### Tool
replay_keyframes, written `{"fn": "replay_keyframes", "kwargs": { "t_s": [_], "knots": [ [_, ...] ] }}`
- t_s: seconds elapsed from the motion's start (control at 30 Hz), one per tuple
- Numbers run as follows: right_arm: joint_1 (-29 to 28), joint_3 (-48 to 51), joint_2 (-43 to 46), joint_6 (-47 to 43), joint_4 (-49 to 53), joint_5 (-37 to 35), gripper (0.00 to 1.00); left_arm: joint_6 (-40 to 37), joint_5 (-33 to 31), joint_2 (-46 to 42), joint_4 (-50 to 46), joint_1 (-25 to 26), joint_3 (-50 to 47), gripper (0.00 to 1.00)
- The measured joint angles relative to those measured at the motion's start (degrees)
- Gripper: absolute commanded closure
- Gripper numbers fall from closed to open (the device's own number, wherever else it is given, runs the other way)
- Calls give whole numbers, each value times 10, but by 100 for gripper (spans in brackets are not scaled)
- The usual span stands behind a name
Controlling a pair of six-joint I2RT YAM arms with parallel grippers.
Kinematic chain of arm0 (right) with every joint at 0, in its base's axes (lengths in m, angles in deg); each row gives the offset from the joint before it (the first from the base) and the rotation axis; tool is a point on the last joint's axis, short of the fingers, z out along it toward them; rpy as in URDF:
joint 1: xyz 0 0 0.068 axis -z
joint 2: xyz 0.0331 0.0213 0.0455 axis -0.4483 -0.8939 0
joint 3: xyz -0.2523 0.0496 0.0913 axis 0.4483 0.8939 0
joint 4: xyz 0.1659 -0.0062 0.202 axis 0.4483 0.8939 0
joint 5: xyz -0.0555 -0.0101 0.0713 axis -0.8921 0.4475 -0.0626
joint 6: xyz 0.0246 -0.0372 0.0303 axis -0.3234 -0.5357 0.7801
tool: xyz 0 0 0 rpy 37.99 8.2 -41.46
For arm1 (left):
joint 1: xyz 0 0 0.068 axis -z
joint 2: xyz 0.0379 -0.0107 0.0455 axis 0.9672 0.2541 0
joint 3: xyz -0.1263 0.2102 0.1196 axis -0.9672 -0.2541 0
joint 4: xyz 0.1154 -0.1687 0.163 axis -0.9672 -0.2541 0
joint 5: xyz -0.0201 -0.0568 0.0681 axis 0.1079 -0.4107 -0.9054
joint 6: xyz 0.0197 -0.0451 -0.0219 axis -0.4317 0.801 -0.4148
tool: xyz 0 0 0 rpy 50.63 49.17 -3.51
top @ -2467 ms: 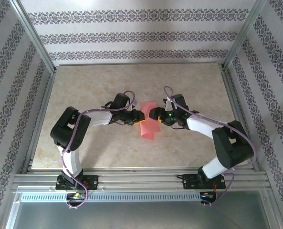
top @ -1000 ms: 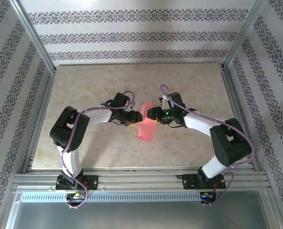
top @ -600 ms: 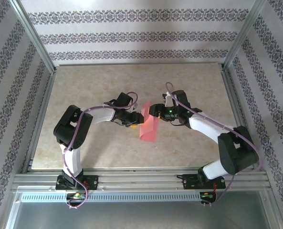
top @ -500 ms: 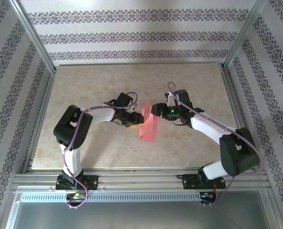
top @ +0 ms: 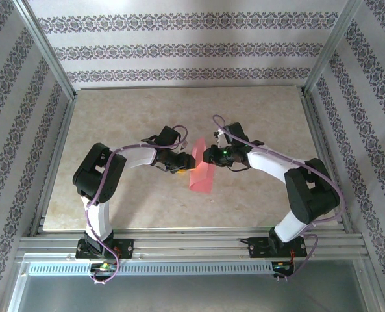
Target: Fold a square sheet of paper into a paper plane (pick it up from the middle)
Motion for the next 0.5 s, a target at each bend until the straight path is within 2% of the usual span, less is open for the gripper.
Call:
{"fn": "replay_keyframes", "kwargs": {
  "t_s": [0.13, 0.5],
  "knots": [
    [-3, -7, -6, 12, 3, 2, 100, -2, -6, -2, -3, 0, 0, 50],
    [-29, -62, -15, 28, 66, -20, 100, -3, -65, -94, -17, -16, -26, 48]
  ]
}}
